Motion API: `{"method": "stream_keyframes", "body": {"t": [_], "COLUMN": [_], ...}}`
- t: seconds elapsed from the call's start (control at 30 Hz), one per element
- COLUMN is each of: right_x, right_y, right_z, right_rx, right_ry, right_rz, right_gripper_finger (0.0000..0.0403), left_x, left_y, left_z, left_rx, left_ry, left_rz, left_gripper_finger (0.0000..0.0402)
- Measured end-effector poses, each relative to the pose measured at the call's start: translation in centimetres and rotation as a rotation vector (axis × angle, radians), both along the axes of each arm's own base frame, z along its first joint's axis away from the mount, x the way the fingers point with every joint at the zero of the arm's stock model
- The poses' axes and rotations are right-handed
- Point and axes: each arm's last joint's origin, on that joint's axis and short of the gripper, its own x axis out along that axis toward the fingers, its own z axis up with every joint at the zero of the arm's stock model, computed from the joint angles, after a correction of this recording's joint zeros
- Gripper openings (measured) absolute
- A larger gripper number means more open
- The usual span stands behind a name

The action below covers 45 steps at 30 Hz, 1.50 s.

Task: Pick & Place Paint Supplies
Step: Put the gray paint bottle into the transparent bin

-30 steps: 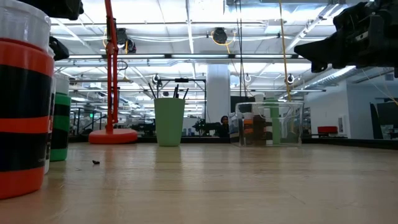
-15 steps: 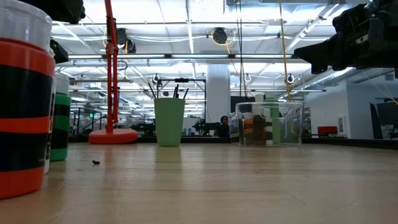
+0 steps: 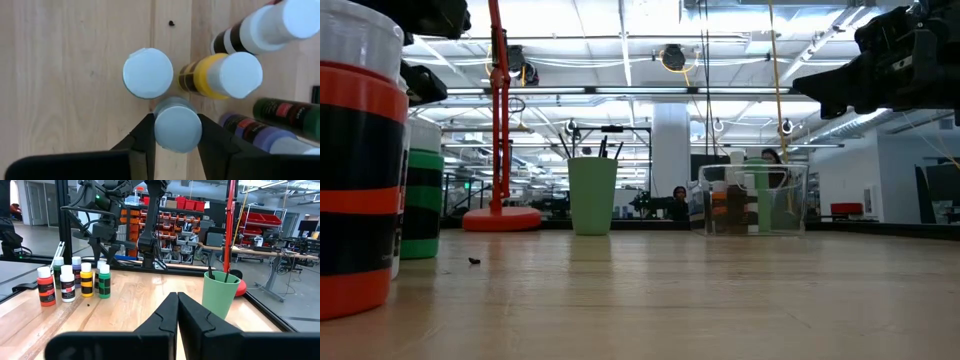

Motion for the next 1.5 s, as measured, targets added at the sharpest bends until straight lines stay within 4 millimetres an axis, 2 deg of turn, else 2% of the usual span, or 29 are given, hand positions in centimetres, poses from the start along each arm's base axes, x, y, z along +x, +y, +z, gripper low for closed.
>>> {"method": "stream_keyframes", "body": {"t": [0.1,0.2,0.27,0.43,0.6,0.7,0.87,0.97,1.07,1.23,1.3,1.4,1.5], "right_x": [0.0,0.0,0.0,0.0,0.0,0.0,0.0,0.0,-0.1,-0.1,-0.1,-0.1,-0.1], "right_y": [0.0,0.0,0.0,0.0,0.0,0.0,0.0,0.0,-0.3,-0.6,-0.7,-0.8,-0.8], "right_z": [0.0,0.0,0.0,0.0,0.0,0.0,0.1,0.4,0.5,-0.1,-0.1,-0.1,-0.1], "right_rx": [0.000,0.000,0.000,0.003,-0.001,-0.002,0.029,0.060,0.075,0.050,0.021,-0.005,-0.012], "right_ry": [0.000,0.000,0.000,0.000,0.000,0.000,-0.012,-0.045,-0.054,-0.001,0.005,0.007,0.012], "right_rz": [0.000,0.000,0.000,0.000,0.000,0.000,0.003,-0.003,-0.082,-0.218,-0.253,-0.292,-0.293], "right_gripper_finger": [0.0004,0.0004,0.0004,0.0004,0.0004,0.0004,0.0004,0.0004,0.0004,0.0004,0.0004,0.0004,0.0004], "left_x": [-0.3,-0.5,-0.5,0.7,4.0,7.9,14.6,18.5,21.9,24.6,25.4,25.6,25.4], "left_y": [0.1,0.1,0.2,1.3,4.2,5.6,8.2,10.8,13.4,17.6,19.1,21.2,22.6], "left_z": [0.3,1.5,3.2,9.5,16.1,17.8,17.5,15.9,14.2,13.4,12.4,11.0,10.9], "left_rx": [-0.009,0.015,0.040,0.112,0.247,0.243,0.371,0.556,0.582,0.428,0.422,0.400,0.394], "left_ry": [0.038,0.091,0.111,0.097,-0.117,-0.233,-0.290,-0.314,-0.350,-0.378,-0.381,-0.348,-0.347], "left_rz": [-0.010,-0.012,-0.003,0.020,0.087,0.053,0.000,0.073,0.082,0.033,0.033,0.030,0.064], "left_gripper_finger": [0.0100,0.0100,0.0100,0.0100,0.0100,0.0100,0.0100,0.0100,0.0100,0.0100,0.0100,0.0100,0.0100]}}
